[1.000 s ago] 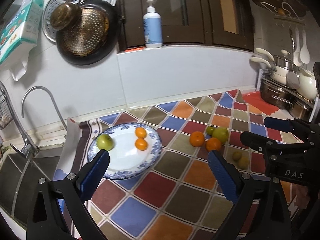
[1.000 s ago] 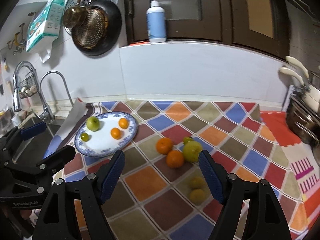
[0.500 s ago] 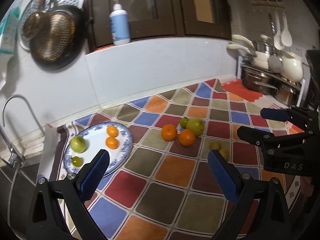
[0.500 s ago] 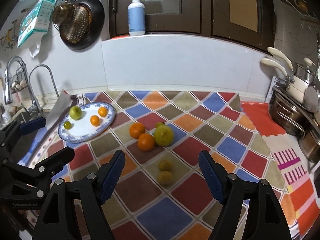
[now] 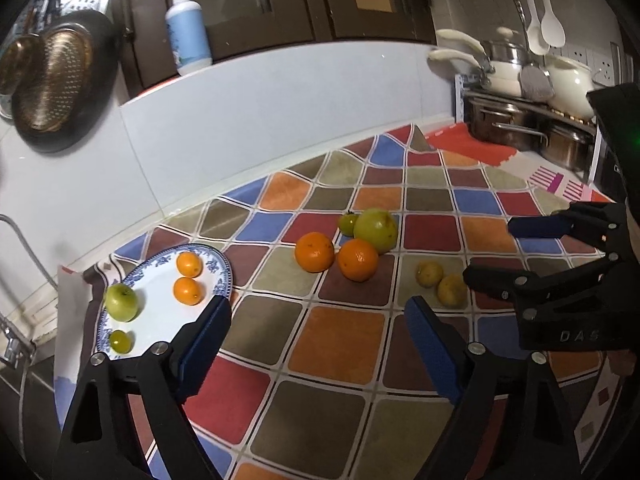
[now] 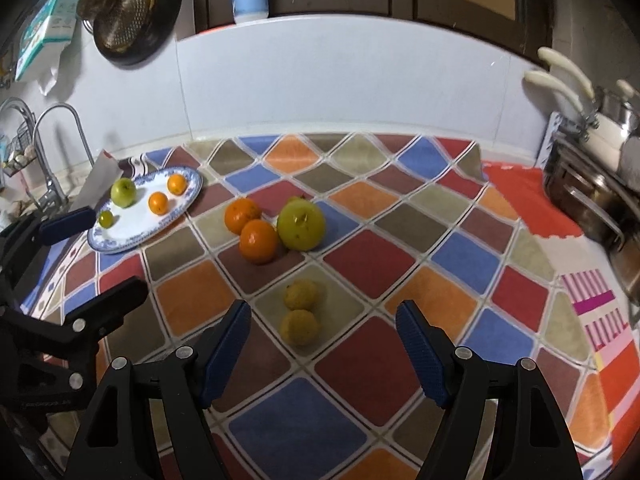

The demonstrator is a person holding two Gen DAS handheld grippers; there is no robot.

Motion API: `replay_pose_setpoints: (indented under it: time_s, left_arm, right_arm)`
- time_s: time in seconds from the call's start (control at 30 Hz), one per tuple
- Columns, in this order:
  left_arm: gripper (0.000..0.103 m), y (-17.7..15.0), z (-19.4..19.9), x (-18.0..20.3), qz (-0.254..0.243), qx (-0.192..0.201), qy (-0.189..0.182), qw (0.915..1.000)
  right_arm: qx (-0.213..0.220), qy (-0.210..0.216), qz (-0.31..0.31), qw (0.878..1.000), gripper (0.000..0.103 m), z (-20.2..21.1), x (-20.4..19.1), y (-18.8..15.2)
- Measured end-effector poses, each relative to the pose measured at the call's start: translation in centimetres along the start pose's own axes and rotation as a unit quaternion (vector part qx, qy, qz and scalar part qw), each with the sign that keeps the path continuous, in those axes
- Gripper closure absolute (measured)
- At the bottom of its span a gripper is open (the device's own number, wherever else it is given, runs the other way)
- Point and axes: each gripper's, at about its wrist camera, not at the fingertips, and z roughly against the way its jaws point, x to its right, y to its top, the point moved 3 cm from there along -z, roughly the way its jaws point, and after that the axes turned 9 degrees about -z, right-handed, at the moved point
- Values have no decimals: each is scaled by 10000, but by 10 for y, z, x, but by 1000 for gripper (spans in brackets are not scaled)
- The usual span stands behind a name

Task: Organize fruits
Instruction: 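Move both tools back toward the remaining fruits, then grasp an orange with the left tool while the right tool grasps a small yellow fruit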

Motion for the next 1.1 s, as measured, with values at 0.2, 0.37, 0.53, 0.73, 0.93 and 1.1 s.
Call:
replay_pose_setpoints:
  time_s: [0.2,0.37,0.53,0.73,0.93,1.1]
  left_arm:
    - [24,2,-27,-1,-223,-60,-301,9993]
    - [32,5,-49,2,-322,-129,-642,9973]
    - [39,9,-72,2,-139,-263,-1037,9942]
    - [47,16,-91,2,166,-356,-1325,9904]
    - [52,22,-103,6,219,-377,-1442,9886]
    - [56,26,-111,7,192,-404,-1430,9887]
  right_arm:
    - [-401,152,-67,9991,42,-26,-2,-10]
    - [-565,172,-114,9982,48,-37,-2,-13]
    - [-696,174,-194,9972,53,-45,-2,-13]
    - [-812,196,-311,9960,59,-51,-1,-14]
    - [-883,301,-432,9947,67,-54,2,-14]
    - [-872,337,-472,9945,74,-55,3,-11]
